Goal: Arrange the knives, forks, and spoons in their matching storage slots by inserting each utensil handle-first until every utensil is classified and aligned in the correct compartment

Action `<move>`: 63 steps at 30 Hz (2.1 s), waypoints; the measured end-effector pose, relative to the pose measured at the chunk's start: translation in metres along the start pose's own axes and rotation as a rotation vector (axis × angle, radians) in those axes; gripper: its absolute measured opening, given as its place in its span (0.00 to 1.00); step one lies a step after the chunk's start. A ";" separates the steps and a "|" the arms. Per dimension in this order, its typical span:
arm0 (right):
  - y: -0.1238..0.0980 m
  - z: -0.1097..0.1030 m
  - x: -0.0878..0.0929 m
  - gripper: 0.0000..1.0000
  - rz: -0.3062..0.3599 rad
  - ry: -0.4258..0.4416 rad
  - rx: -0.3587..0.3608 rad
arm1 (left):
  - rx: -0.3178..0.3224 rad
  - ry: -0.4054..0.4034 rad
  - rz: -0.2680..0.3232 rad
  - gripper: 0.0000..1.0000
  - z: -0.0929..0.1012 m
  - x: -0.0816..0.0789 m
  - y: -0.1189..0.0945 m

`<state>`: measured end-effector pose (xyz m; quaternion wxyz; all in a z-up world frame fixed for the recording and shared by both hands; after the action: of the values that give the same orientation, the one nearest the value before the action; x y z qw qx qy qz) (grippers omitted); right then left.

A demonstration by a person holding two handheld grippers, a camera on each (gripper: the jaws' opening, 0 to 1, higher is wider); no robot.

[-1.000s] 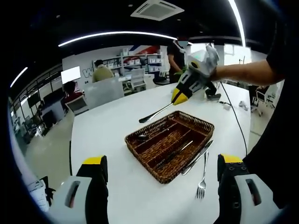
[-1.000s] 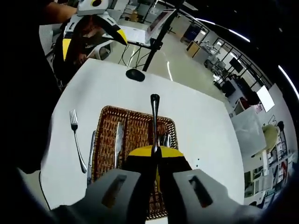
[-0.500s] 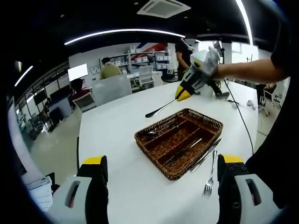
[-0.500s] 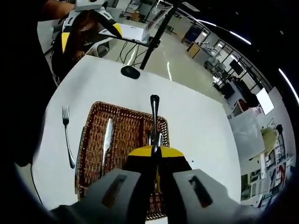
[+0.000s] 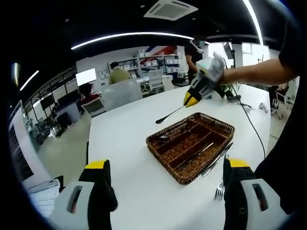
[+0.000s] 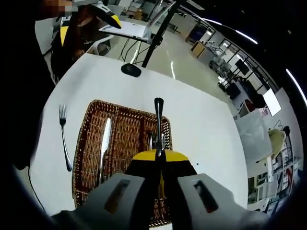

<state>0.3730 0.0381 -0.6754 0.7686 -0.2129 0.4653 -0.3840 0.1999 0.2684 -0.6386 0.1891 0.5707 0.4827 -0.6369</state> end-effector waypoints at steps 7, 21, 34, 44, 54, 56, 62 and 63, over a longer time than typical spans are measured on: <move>0.011 -0.004 0.012 0.00 0.002 0.026 0.012 | -0.021 -0.009 0.015 0.99 -0.006 -0.001 -0.002; 0.029 -0.023 0.024 0.00 0.018 0.041 -0.021 | -0.039 -0.022 0.013 0.99 -0.005 0.000 -0.006; 0.044 -0.043 0.037 0.00 -0.003 0.052 -0.062 | -0.037 -0.037 0.012 0.99 -0.007 0.004 -0.011; 0.052 -0.048 0.040 0.00 -0.006 0.047 -0.083 | -0.036 -0.035 0.004 0.99 -0.006 0.005 -0.014; 0.066 -0.057 0.049 0.00 -0.037 0.077 -0.112 | -0.041 -0.031 -0.006 0.99 -0.008 0.006 -0.018; 0.069 -0.060 0.050 0.00 -0.043 0.075 -0.121 | -0.042 -0.030 -0.012 0.99 -0.009 0.006 -0.018; 0.083 -0.066 0.063 0.00 -0.092 0.081 -0.137 | -0.043 -0.032 -0.017 0.99 -0.009 0.007 -0.019; 0.084 -0.066 0.065 0.01 -0.098 0.086 -0.133 | -0.044 -0.034 -0.017 0.99 -0.009 0.007 -0.019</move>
<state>0.3655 0.0403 -0.8007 0.7124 -0.2695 0.5114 -0.3979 0.1877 0.2867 -0.6366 0.2041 0.5513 0.4982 -0.6373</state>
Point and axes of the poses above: the point that each gripper's makers call its tool centre point, and the gripper's own axes: y roughly forward along the fingers, z roughly to its right, x roughly out of its underside, the point moved 3 cm from there along -y, roughly backward along the fingers, and after that the axes turned 2 degrees about z, right-handed, at the moved point
